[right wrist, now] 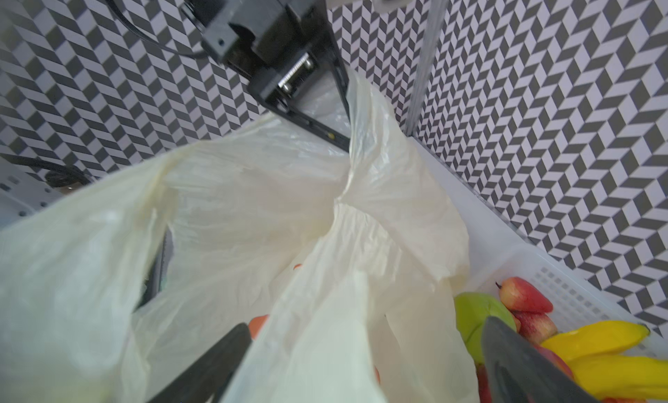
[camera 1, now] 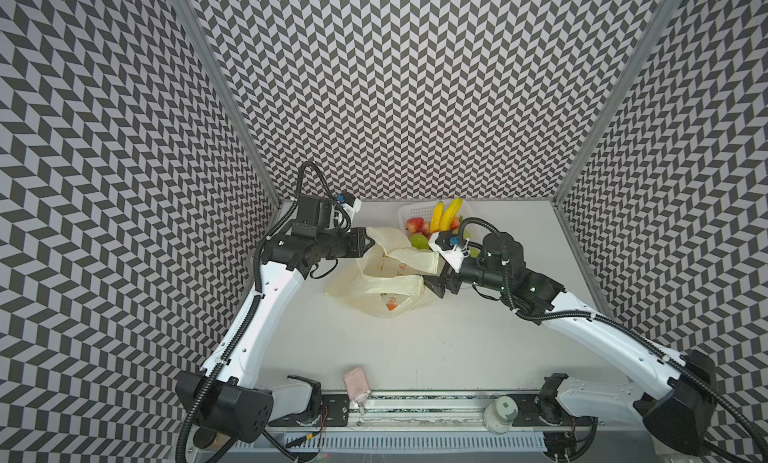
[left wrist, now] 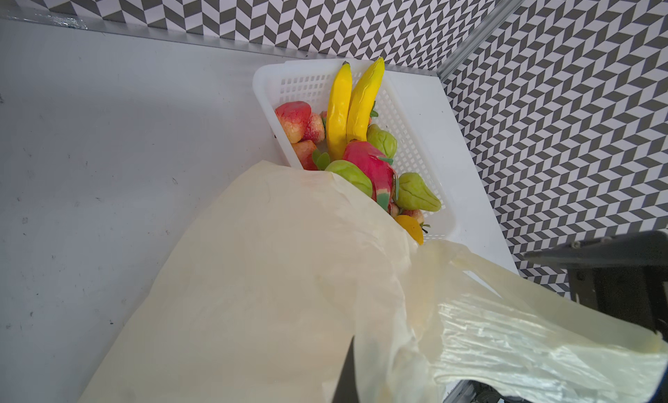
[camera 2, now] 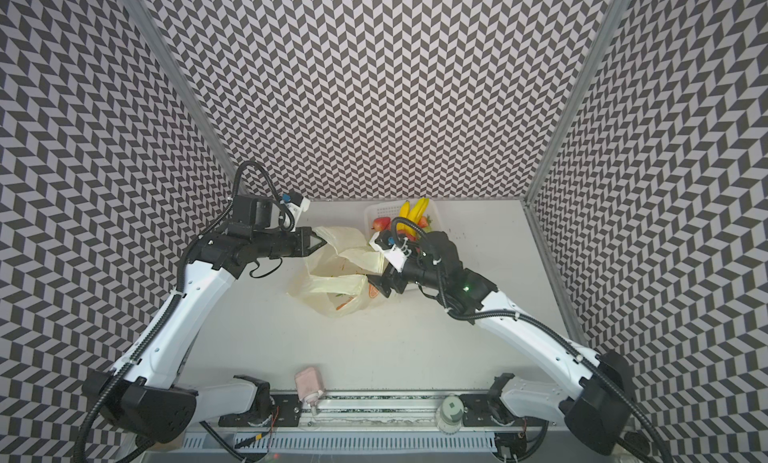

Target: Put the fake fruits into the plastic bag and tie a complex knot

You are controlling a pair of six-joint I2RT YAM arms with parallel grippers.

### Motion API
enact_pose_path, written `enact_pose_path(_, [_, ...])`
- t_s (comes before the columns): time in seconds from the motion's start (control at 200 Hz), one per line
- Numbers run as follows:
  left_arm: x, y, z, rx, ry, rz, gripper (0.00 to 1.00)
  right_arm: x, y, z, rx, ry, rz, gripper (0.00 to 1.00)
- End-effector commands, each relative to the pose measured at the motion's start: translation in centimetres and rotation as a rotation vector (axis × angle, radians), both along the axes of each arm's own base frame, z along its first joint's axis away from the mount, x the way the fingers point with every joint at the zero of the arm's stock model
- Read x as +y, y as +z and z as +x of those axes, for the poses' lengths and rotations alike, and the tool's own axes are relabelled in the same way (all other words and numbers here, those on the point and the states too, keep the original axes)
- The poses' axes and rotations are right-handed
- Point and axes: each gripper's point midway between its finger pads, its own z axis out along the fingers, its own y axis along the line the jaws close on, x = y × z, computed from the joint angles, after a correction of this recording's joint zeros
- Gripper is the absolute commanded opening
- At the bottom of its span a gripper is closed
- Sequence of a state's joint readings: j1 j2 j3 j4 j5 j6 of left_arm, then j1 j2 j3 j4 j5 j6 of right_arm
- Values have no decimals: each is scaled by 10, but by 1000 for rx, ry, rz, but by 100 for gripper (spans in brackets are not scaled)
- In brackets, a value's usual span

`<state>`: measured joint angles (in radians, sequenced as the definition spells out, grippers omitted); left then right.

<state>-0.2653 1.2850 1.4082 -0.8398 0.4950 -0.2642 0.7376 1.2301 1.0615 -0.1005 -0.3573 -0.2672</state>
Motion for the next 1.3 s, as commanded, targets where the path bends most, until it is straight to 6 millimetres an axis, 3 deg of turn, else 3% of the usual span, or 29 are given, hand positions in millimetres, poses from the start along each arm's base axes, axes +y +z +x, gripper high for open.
enact_pose_path(0.0, [3, 8, -4, -26, -7, 9, 0, 10, 55, 1, -138, 43, 107, 64])
enact_pose_path(0.075, [6, 6, -7, -25, 0, 27, 0, 7, 62, 7, -130, 14, 130, 26])
enact_pose_path(0.155, [10, 4, -11, -25, 8, 34, 0, -3, 66, 22, -93, -25, 154, 0])
enact_pose_path(0.305, [18, -1, -17, -10, 24, 39, 0, -28, 63, 61, -41, -166, 149, 0])
enact_pose_path(0.531, [19, -14, -35, 43, -10, 61, 0, -48, 71, 113, -29, -300, 153, 0])
enact_pose_path(0.706, [5, -26, -44, 88, -89, -4, 0, -24, 59, 113, 32, -164, 157, 0])
enact_pose_path(0.796, [1, -26, -42, 91, -96, -29, 0, -21, 55, 111, 55, -144, 150, 0])
enact_pose_path(0.991, [-12, -13, -38, 95, -145, -122, 0, -34, 64, 104, 100, -165, 152, 28])
enact_pose_path(1.142, [-14, -20, -33, 140, -141, -137, 0, -47, 78, 90, 160, -157, 174, 62])
enact_pose_path(1.297, [-15, -24, -28, 164, -145, -158, 0, -63, 93, 78, 226, -183, 189, 83])
